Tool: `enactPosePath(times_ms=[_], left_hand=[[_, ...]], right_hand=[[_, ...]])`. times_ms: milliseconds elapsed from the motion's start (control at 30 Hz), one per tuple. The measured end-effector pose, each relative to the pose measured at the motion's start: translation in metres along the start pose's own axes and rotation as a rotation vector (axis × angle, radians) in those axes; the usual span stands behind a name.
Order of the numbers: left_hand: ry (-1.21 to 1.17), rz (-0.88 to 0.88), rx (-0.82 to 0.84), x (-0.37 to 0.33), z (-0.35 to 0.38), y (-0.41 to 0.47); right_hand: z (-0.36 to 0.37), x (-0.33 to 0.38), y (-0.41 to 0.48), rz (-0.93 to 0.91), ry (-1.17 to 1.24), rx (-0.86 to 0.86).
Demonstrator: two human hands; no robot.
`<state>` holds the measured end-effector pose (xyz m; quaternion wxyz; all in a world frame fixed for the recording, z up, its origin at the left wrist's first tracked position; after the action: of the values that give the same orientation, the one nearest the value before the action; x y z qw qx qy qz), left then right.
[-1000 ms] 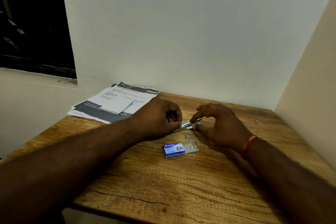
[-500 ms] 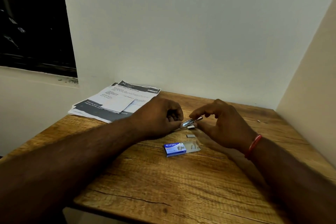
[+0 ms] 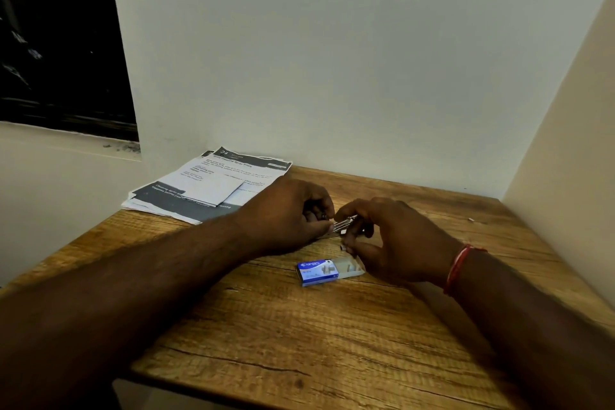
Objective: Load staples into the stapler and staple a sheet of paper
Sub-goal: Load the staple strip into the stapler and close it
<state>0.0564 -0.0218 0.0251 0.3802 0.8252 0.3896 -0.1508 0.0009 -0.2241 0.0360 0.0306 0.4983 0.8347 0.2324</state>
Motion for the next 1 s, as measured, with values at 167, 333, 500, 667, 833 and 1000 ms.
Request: enactPosePath(times_ms=[167,333,500,667,833,1000], left_hand=[[0.002,0.000,-0.003,0.000,-0.001,-0.001],[0.005,0.000,0.000,-0.001,-0.002,-0.001],[0.005,0.005,-0.004,-0.002,-0.003,-0.002],[-0.002,0.014,-0.003,-0.005,-0.004,-0.004],[0.006,0.020,0.001,-0.008,-0.006,-0.005],[-0.014,0.000,0.010,-0.007,-0.006,-0.004]], right_hand=[[0.005,0.003,-0.002,-0.014,-0.007,0.032],[0.000,0.007,-0.002,-0.004,0.045,0.009],[-0.012,0.021,-0.003,-0.044,0.192,0.017],[-0.017,0.035,-0.009,-0.064,0.175,0.117],[-0.017,0.039,-0.011,-0.087,0.121,0.182],[-0.021,0.030,-0.009,-0.083,0.152,0.150]])
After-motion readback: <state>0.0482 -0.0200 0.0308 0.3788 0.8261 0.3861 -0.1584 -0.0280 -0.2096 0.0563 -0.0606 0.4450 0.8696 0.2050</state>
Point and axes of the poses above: each hand's wrist, its own y-axis towards the middle knuckle, its own z-axis out of the palm, x = y × z, the point moved 5 cm from there along y, towards the middle knuckle, and after that the axes turned 5 degrees about -x, right-handed, at the moved point
